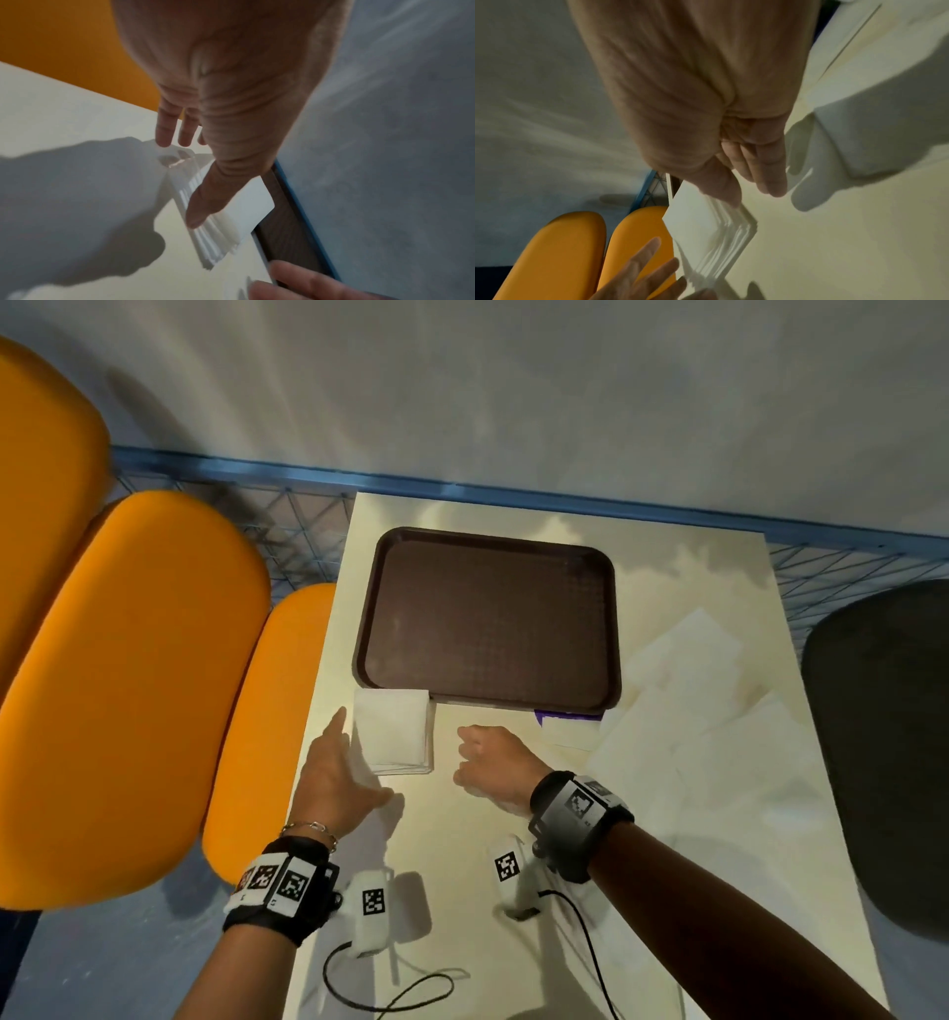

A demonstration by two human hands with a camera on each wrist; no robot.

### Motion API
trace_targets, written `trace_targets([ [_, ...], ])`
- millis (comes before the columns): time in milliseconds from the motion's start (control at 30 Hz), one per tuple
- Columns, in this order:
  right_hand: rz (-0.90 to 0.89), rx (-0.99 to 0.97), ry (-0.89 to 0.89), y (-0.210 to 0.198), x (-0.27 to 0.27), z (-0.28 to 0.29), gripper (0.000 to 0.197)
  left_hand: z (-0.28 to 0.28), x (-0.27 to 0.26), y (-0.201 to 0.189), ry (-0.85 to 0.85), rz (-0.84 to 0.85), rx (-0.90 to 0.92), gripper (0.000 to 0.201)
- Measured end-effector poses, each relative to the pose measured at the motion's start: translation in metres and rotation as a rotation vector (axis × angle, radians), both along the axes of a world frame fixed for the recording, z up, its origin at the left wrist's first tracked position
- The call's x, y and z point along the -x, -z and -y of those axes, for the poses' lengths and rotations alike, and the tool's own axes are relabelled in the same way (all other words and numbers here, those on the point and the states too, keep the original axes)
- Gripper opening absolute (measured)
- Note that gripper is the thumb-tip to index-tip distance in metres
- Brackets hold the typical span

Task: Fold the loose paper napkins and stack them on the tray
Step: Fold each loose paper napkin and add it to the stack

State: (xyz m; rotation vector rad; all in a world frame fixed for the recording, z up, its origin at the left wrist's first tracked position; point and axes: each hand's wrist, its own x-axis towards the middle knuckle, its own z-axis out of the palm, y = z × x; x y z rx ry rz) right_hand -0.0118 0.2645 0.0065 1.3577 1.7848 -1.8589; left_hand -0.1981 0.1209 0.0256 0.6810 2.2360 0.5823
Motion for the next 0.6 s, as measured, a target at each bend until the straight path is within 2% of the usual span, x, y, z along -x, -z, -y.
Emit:
trace_targets([
  [67,0.005,-0.084,0.073,-0.013,-0.031,-0.001,0.059,0.007,-0.007,0.002,0.087,-0.140,-0.065,0.118],
  [167,0.127,-0.346,-0.032,-0.028,-0.089,-0.004,0.060,0.015,-0.025,0.009,0.221,-0.291,-0.229,0.078],
  [267,0.305,-0.535,-0.234,-0.027,-0.150,-0.002,0.072,0.009,-0.059,0.007,0.342,-0.244,-0.270,0.038],
  [333,0.389,-0.565,-0.322,-0.017,-0.182,0.005,0.081,0.003,-0.087,0.008,0.423,-0.125,-0.260,0.026],
  [467,0.390,-0.625,-0.340,-0.002,-0.218,0.014,0.078,-0.017,-0.140,0.025,0.547,0.000,-0.173,0.022],
  [533,0.340,-0.648,-0.295,0.006,-0.228,0.017,0.074,-0.030,-0.164,0.033,0.587,-0.008,-0.091,0.035],
  [600,0.297,-0.683,-0.258,0.014,-0.236,0.019,0.070,-0.040,-0.187,0.036,0.597,-0.058,-0.012,0.057],
])
